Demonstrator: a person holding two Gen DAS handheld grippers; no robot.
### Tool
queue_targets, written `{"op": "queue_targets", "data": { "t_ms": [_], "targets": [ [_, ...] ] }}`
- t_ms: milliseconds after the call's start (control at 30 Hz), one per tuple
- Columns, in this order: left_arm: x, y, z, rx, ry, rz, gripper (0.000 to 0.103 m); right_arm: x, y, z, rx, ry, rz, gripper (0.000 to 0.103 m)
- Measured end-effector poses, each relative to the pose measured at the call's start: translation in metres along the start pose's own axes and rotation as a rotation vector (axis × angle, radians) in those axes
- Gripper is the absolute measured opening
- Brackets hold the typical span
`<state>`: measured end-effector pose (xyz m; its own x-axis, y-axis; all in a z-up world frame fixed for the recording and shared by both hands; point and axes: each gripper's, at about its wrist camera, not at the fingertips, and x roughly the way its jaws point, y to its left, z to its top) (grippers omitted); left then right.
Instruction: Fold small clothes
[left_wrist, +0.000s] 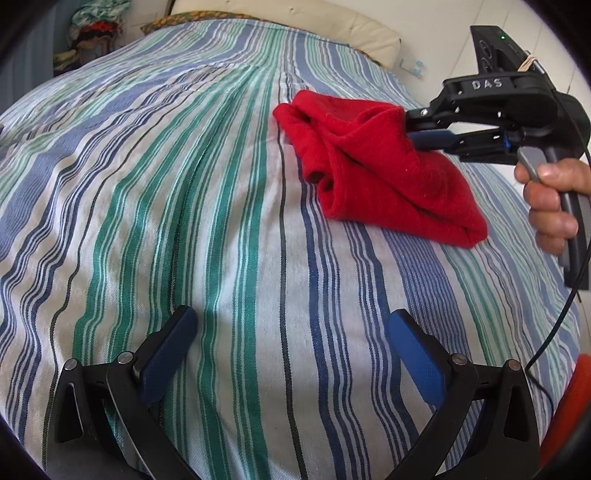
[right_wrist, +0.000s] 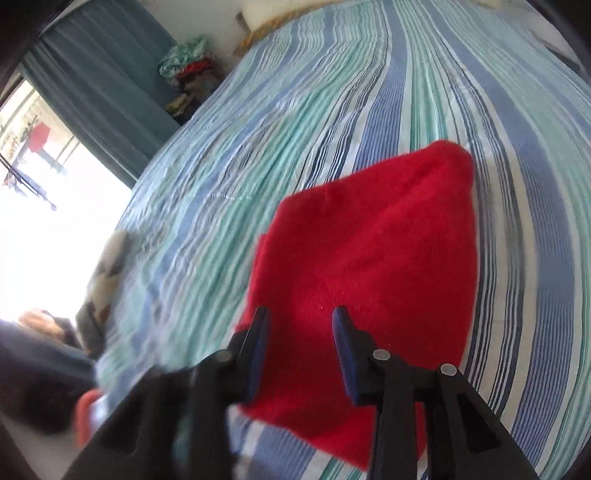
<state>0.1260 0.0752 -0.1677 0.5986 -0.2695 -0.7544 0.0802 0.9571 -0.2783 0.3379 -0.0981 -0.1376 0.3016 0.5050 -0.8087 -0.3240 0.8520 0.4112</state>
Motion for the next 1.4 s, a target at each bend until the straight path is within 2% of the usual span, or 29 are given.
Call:
{"op": "queue_targets", "data": {
  "t_ms": [100,167,267,367,433,567,667,767,833,900,967,1033,1167,1300,1400],
  "targets": [
    [0.0,0.0,0.0,-0.001,0.0,0.0,0.102,0.042,0.02,-0.027,-0.075,0.074,0.02,0.028],
    [0.0,0.0,0.0,-0.001,-0.002,-0.001,0.102,0.063,0.041,-0.046,-0.153,0.084,-0.006,0.028],
    [-0.001,0.0,0.0,-0.002,-0.004,-0.004,0.102,0.061,0.063,-0.056,-0.256,0.033,-0.038,0.028],
    [-0.001,-0.001,0.0,-0.002,-0.004,-0.004,0.102,0.032,0.064,-0.052,-0.276,-0.01,0.014,0.028],
    [-0.001,0.0,0.001,-0.002,-0.004,-0.003,0.102,-0.003,0.053,-0.05,-0.26,-0.078,0.04,0.028],
    [-0.001,-0.001,0.001,0.001,-0.003,0.003,0.102,-0.05,0.024,-0.056,-0.21,-0.161,0.005,0.028],
    [0.0,-0.001,0.001,0.006,-0.002,0.01,0.102,-0.044,-0.001,-0.069,-0.177,-0.103,-0.033,0.028],
    [-0.001,-0.001,-0.001,0.009,-0.006,0.008,0.102,-0.007,-0.03,-0.093,-0.13,0.036,-0.102,0.025],
    [-0.001,-0.001,-0.001,0.01,-0.008,0.008,0.102,-0.004,-0.036,-0.107,-0.13,0.009,-0.104,0.025],
    [-0.001,0.0,-0.001,0.011,-0.009,0.009,0.102,-0.012,-0.035,-0.107,-0.111,0.0,-0.095,0.024],
    [0.0,-0.001,-0.001,0.012,-0.008,0.012,0.102,-0.027,-0.031,-0.097,-0.125,-0.004,-0.071,0.024],
    [0.001,-0.001,-0.001,0.015,-0.007,0.016,0.102,-0.047,-0.027,-0.078,-0.169,-0.047,-0.077,0.024],
    [0.002,-0.003,-0.001,0.02,-0.005,0.023,0.102,-0.069,-0.042,-0.009,-0.16,-0.122,-0.118,0.024],
    [0.002,-0.002,-0.001,0.019,-0.004,0.021,0.102,-0.038,-0.077,0.062,-0.068,-0.081,-0.115,0.024],
    [0.003,-0.004,0.0,0.02,0.001,0.024,0.103,0.006,-0.101,0.091,0.029,-0.014,-0.131,0.024]
  ]
}}
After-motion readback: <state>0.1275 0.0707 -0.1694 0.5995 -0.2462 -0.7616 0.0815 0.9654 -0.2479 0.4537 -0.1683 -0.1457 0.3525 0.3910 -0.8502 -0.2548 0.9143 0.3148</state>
